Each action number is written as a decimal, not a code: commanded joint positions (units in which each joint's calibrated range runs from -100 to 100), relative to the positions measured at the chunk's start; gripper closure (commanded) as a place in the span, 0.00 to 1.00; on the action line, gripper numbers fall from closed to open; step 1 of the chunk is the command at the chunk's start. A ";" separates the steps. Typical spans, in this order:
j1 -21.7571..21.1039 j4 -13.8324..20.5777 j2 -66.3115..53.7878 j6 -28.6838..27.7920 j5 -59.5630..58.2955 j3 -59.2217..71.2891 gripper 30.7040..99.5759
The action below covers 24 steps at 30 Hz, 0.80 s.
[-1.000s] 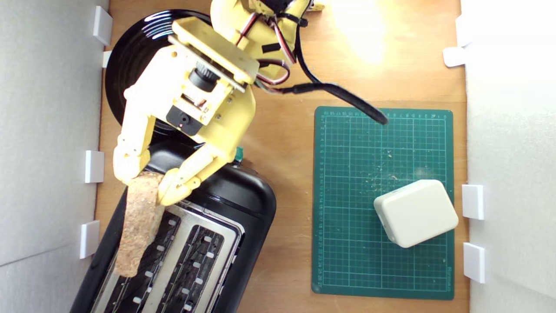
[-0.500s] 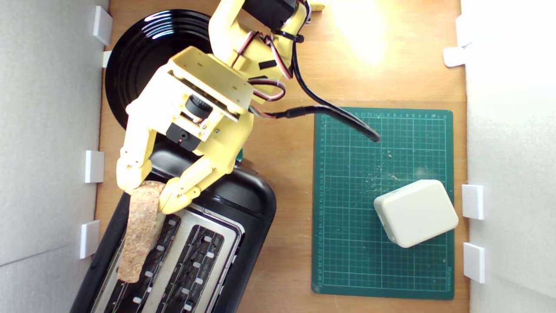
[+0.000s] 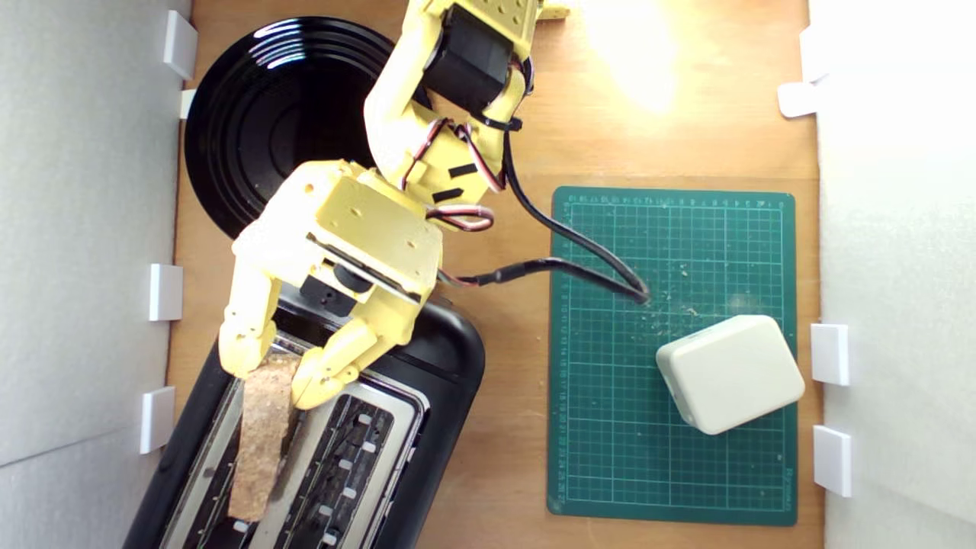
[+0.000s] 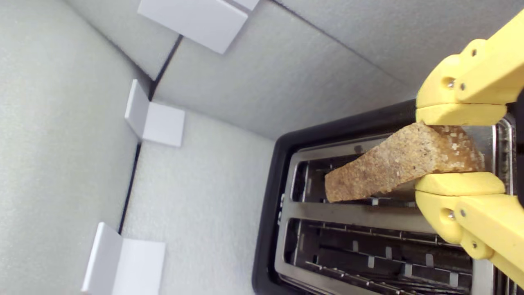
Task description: Pick bread and place in toaster
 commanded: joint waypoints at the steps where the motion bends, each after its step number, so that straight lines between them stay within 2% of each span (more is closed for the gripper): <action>1: 1.97 -4.88 0.76 0.30 -2.45 -1.26 0.60; 6: 3.83 -6.33 3.34 0.41 -6.04 -1.26 0.59; 12: 6.81 -14.77 6.50 3.08 -6.89 -1.26 0.59; 24: 6.81 -15.95 9.58 2.97 -6.98 -0.99 0.59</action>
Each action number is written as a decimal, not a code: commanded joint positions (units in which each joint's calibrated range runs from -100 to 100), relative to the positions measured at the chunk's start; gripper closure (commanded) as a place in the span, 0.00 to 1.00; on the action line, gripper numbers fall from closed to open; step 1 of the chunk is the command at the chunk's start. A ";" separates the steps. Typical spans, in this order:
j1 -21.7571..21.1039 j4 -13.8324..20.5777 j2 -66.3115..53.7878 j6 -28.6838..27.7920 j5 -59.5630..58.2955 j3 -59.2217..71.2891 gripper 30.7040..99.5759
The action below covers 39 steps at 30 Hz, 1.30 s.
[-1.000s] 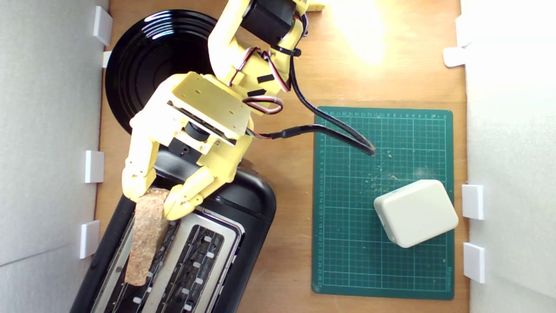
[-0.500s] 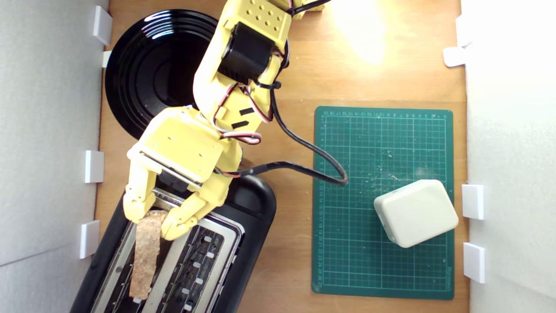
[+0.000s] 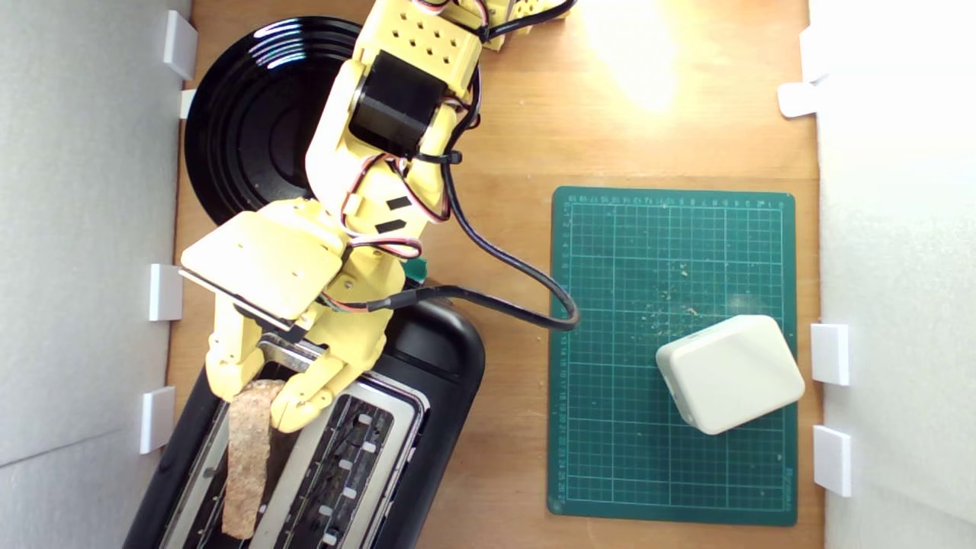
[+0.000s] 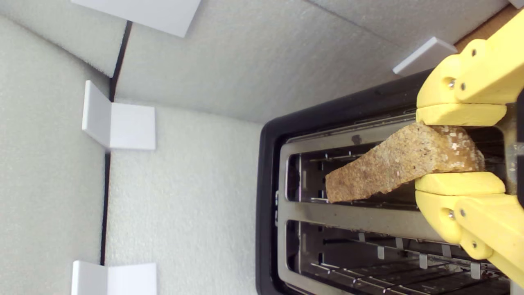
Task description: Pick bread and place in toaster
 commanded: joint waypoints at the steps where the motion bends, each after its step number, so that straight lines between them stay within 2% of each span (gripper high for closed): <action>1: -0.24 -1.20 1.01 0.28 0.31 0.86 0.59; 5: -0.32 -1.29 1.01 0.54 0.31 1.04 0.55; 10: -0.72 -1.38 1.01 0.59 0.31 1.13 0.32; 16: -0.80 -1.38 0.10 0.59 0.31 0.95 0.24; 21: -0.80 -4.37 -3.98 2.58 0.31 0.95 0.25; 27: 0.08 -4.64 -13.46 5.93 0.40 0.86 0.25; 31: 0.08 -4.64 -21.70 5.77 0.40 1.04 0.25; 35: -0.80 -5.00 -30.68 2.53 0.40 1.04 0.27; 39: -5.40 -10.72 -38.00 -1.34 0.57 1.40 0.39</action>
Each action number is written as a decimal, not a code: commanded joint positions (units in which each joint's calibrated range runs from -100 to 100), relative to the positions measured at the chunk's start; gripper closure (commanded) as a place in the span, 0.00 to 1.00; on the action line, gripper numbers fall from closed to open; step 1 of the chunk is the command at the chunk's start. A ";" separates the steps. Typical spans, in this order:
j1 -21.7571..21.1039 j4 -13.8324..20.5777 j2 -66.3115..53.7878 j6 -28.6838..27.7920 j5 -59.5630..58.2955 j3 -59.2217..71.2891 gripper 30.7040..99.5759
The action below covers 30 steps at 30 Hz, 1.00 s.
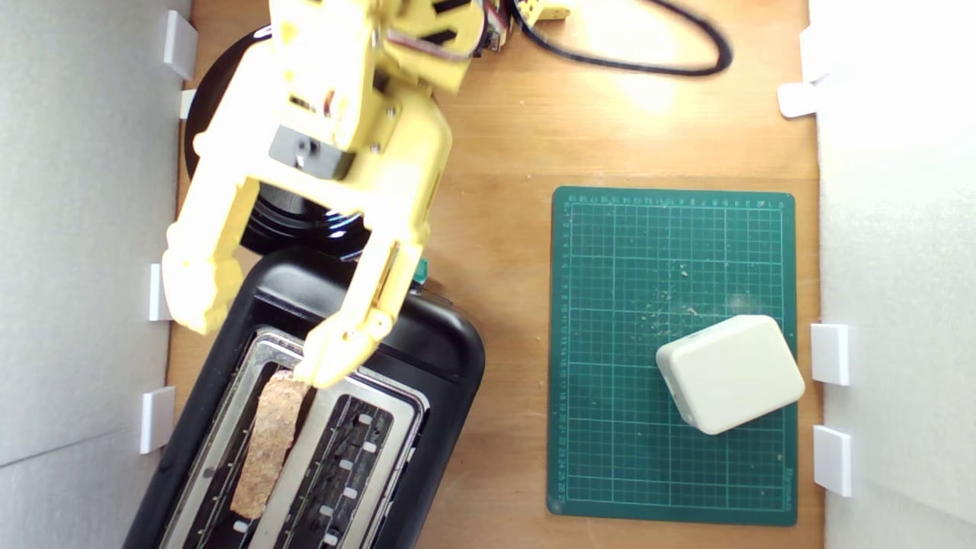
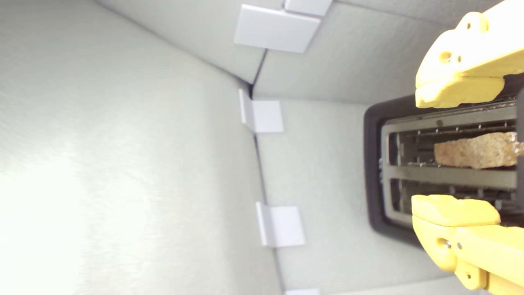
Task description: Pick bread and place in toaster
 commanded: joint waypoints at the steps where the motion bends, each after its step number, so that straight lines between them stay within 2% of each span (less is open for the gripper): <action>1: -6.36 -4.24 -9.26 -4.31 -0.45 -0.54 0.42; 3: -11.52 -3.52 -10.76 -8.60 -0.36 0.64 0.45; 7: -18.20 -2.16 -11.01 -19.38 -0.19 1.55 0.47; 10: -20.78 -2.16 -11.01 -27.07 -0.11 1.64 0.47; 13: -23.04 -2.16 -11.51 -31.67 -0.19 5.54 0.47; 21: -26.99 -2.25 -19.08 -34.13 -0.53 26.06 0.49; 27: -26.99 -2.43 -30.56 -34.29 -0.62 46.12 0.69; 30: -26.99 -2.25 -36.47 -34.18 -0.62 55.38 0.74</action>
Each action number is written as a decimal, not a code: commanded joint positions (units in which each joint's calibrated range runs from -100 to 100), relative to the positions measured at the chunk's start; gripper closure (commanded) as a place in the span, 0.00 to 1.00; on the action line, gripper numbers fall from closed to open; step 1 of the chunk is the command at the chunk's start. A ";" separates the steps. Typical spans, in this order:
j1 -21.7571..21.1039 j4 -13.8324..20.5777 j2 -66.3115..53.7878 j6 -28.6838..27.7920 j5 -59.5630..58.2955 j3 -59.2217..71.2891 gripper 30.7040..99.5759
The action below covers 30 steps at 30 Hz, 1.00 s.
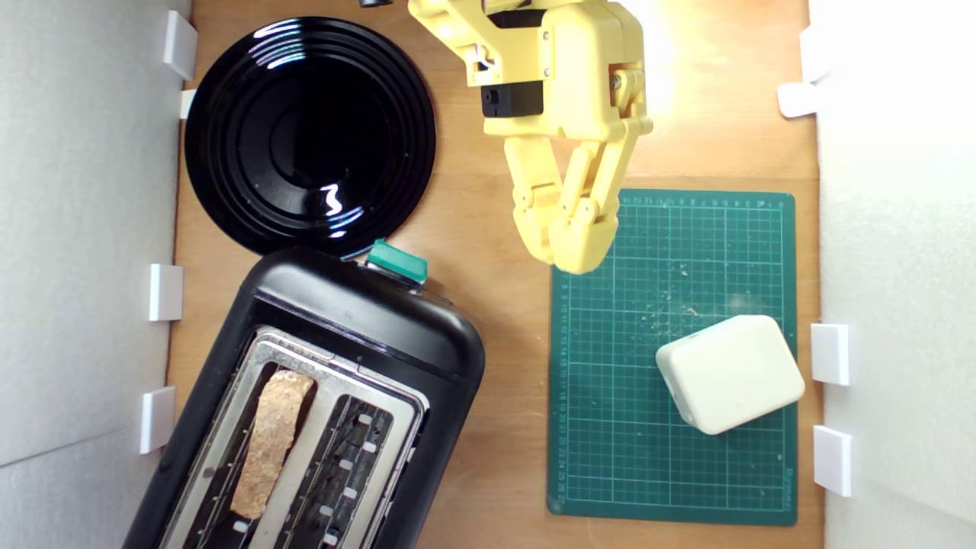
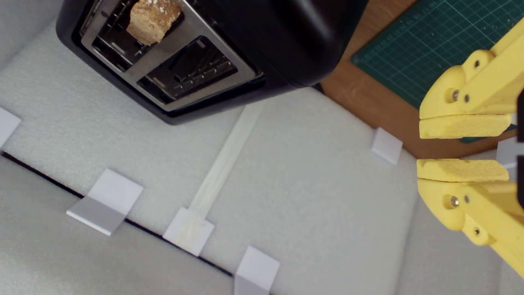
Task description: Pick bread and place in toaster
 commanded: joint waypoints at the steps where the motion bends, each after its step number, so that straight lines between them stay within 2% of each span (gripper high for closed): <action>1: -0.63 0.51 -10.41 0.44 -0.70 13.06 0.75; 7: -0.55 -0.22 -22.97 3.95 -0.62 32.04 0.85; 11: -0.63 -0.22 -29.37 4.05 -0.45 40.39 0.89; 17: -0.63 0.60 -33.45 4.31 -0.45 50.01 0.92; 20: -0.63 -0.13 -35.45 6.62 -0.45 54.73 0.94; 27: -0.63 0.51 -50.92 8.81 -0.19 68.89 0.96; 30: -0.30 0.51 -52.25 9.44 -0.02 72.89 0.96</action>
